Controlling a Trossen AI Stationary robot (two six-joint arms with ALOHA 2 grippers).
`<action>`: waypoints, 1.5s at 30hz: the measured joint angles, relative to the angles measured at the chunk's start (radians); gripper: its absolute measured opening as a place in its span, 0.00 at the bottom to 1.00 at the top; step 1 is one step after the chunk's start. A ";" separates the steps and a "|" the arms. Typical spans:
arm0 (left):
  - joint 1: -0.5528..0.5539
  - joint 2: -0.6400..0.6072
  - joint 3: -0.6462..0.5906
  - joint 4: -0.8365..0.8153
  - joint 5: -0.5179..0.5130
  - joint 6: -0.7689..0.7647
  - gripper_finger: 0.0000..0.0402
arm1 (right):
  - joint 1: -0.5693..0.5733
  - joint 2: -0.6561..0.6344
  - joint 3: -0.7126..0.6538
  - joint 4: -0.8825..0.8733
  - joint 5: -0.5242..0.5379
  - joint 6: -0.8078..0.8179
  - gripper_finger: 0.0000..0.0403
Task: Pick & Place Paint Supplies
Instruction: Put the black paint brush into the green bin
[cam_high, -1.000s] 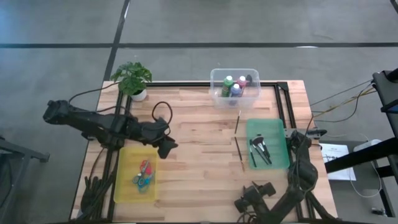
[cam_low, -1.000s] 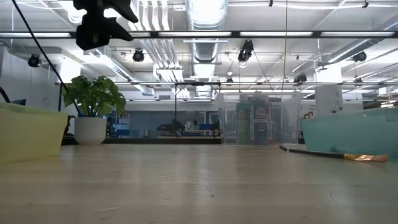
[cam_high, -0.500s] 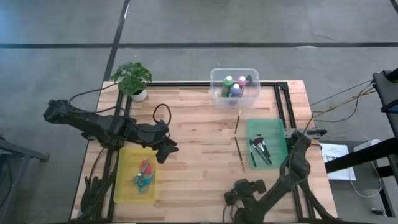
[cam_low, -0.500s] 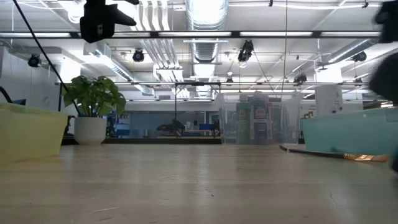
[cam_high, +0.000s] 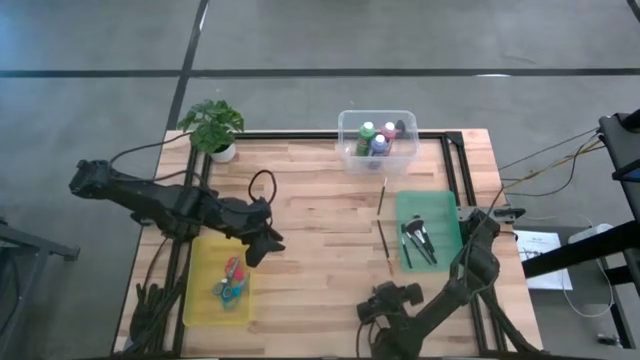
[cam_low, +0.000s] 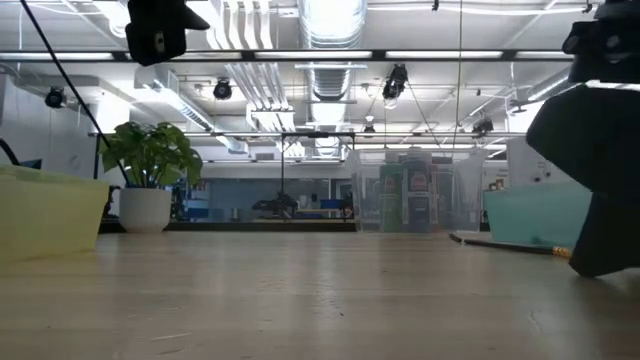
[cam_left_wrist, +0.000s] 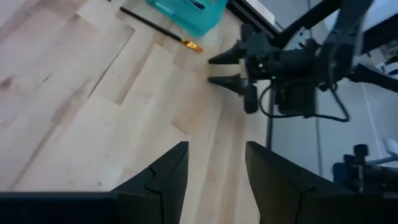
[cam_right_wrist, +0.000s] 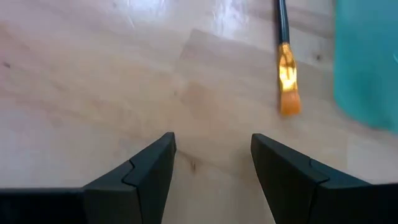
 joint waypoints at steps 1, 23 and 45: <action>0.000 -0.004 0.000 0.000 0.005 0.000 0.42 | 0.001 0.000 -0.006 0.003 0.019 0.000 0.53; 0.000 -0.163 0.000 0.000 -0.058 -0.047 0.42 | 0.008 -0.041 0.159 0.129 0.257 -0.094 0.03; 0.094 0.298 0.160 0.128 -0.043 0.601 0.42 | 0.098 -0.533 0.511 -0.234 0.590 -0.361 0.03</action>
